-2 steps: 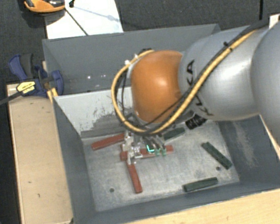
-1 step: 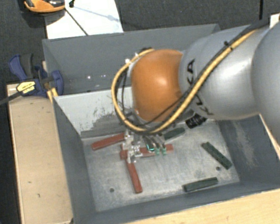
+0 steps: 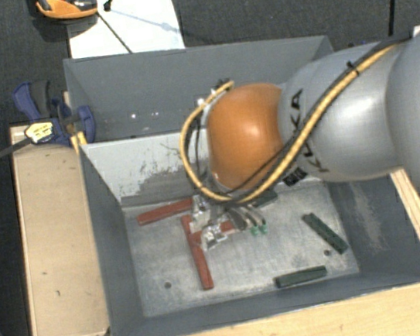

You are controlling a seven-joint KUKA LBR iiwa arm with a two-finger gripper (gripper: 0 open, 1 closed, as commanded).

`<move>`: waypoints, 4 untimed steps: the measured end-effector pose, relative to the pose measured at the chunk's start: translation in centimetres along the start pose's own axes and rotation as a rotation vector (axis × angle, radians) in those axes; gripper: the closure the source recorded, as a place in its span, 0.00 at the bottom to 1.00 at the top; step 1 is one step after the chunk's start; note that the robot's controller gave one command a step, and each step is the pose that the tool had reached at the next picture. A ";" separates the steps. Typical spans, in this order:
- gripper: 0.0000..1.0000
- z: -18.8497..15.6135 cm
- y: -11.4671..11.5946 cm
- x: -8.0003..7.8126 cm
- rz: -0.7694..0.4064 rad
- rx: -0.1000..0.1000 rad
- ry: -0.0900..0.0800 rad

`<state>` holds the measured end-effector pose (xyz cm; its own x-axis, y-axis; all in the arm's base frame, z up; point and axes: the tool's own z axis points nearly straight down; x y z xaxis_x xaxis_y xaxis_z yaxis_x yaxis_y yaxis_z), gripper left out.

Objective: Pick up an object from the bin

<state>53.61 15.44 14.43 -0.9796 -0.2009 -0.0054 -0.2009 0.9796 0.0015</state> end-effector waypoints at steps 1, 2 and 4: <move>0.00 6.3 -1.6 -1.9 -0.270 0.001 -0.002; 1.00 5.6 -1.5 -1.6 -0.264 0.001 -0.007; 1.00 0.5 -3.2 1.7 -0.385 -0.001 0.003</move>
Offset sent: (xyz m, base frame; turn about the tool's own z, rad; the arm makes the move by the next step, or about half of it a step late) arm 0.0250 0.0163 -0.0743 -0.4161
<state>52.55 11.91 13.90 -0.8322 -0.5544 -0.0024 -0.5544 0.8322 0.0005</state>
